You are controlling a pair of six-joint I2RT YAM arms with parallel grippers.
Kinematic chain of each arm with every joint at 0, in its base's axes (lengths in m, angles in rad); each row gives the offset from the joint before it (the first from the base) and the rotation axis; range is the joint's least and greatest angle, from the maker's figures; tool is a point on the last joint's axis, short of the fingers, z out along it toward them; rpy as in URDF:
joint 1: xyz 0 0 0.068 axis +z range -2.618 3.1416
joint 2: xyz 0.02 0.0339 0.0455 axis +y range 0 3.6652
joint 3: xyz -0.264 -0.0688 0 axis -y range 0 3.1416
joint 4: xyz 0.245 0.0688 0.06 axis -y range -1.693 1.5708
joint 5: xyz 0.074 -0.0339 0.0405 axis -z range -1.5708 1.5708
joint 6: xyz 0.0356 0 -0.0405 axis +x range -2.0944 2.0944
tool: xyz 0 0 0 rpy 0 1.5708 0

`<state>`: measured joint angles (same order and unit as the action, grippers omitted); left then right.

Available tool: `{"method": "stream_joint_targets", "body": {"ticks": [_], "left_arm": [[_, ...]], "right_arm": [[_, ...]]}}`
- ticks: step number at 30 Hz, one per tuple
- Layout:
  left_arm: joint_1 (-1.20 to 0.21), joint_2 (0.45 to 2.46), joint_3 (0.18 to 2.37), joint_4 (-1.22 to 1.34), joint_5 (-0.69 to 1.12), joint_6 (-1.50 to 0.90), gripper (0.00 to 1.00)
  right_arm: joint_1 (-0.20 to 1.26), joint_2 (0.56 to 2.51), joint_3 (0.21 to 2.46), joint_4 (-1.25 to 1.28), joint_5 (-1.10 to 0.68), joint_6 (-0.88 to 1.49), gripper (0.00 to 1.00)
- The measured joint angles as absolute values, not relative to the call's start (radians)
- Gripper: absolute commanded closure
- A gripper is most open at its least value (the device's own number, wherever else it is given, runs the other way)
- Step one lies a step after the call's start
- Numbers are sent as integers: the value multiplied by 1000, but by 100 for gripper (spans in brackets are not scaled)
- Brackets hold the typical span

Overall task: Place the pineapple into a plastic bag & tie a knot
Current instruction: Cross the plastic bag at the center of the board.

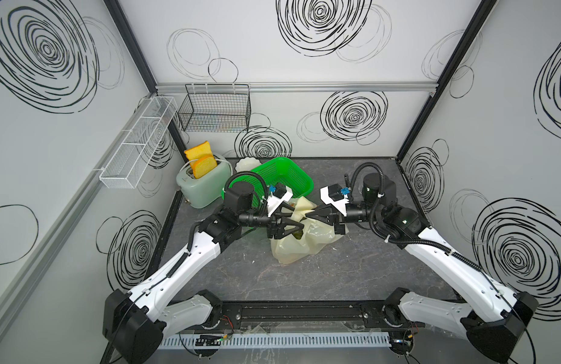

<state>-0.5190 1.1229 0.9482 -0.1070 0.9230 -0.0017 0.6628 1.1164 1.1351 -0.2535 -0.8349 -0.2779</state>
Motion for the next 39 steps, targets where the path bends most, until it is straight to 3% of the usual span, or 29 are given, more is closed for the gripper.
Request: {"method": "stream_joint_targets", "body": {"ticks": [10,17,27,35,39], "left_arm": [[-547,1116,911,-35,913,-1,40],[-558,1098,861,51,898,-1,60],[-598,1069,808,184,854,14,74],[-619,1072,807,224,832,31,95],[-621,1072,802,237,814,44,100]], "right_arm": [[724,1170,1135,-250,-833,-266,100],[730,1190,1136,-207,-827,-223,100],[730,1193,1137,-162,-772,-157,100],[737,1193,1132,-125,-739,-115,100],[737,1190,1131,-126,-724,-112,89]]}}
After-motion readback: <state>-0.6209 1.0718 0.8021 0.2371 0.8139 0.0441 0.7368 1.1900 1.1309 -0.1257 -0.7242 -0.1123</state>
